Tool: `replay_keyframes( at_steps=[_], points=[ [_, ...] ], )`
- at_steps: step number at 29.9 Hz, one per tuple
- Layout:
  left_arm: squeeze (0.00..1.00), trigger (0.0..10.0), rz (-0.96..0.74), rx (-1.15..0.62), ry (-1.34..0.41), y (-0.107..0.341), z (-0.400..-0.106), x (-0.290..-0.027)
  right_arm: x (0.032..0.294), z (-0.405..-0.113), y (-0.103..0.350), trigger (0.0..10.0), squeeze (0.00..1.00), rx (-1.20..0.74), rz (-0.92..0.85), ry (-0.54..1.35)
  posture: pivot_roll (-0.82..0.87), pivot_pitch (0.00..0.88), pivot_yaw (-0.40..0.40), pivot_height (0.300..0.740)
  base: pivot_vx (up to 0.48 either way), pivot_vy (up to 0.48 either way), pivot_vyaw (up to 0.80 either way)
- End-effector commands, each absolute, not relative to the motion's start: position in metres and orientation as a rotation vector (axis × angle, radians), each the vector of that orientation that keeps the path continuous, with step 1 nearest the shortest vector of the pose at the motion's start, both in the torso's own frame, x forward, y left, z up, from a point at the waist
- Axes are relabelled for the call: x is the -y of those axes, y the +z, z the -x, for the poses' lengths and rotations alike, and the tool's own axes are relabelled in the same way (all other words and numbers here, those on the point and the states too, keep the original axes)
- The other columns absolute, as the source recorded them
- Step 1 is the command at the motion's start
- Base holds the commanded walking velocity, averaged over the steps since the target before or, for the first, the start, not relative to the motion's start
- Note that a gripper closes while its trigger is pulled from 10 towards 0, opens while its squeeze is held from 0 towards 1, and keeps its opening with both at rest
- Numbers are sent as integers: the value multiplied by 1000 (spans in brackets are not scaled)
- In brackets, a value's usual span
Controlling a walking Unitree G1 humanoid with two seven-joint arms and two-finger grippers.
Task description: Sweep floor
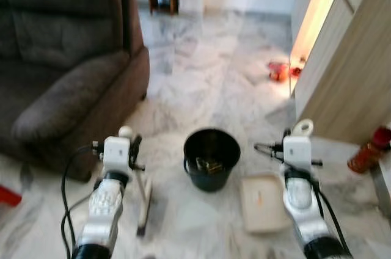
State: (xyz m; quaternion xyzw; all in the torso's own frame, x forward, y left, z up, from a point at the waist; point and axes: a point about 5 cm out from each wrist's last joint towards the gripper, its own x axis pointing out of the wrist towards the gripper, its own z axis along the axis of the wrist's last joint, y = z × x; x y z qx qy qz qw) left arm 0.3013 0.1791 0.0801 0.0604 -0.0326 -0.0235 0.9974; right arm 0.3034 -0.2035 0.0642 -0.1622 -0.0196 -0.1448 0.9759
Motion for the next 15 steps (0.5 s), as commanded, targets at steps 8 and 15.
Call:
replay_keyframes(
  at_steps=[8,15],
  points=[
    [0,10000,-130,95,-47,87,-303,-180,201,-309,73,10000,0,77,308,-280,-2,0,-11,740,-126,0,0],
    [0,10000,-133,95,-39,88,-305,-179,202,-310,72,10000,0,62,269,-284,-10,0,-11,740,0,0,0]
  ],
)
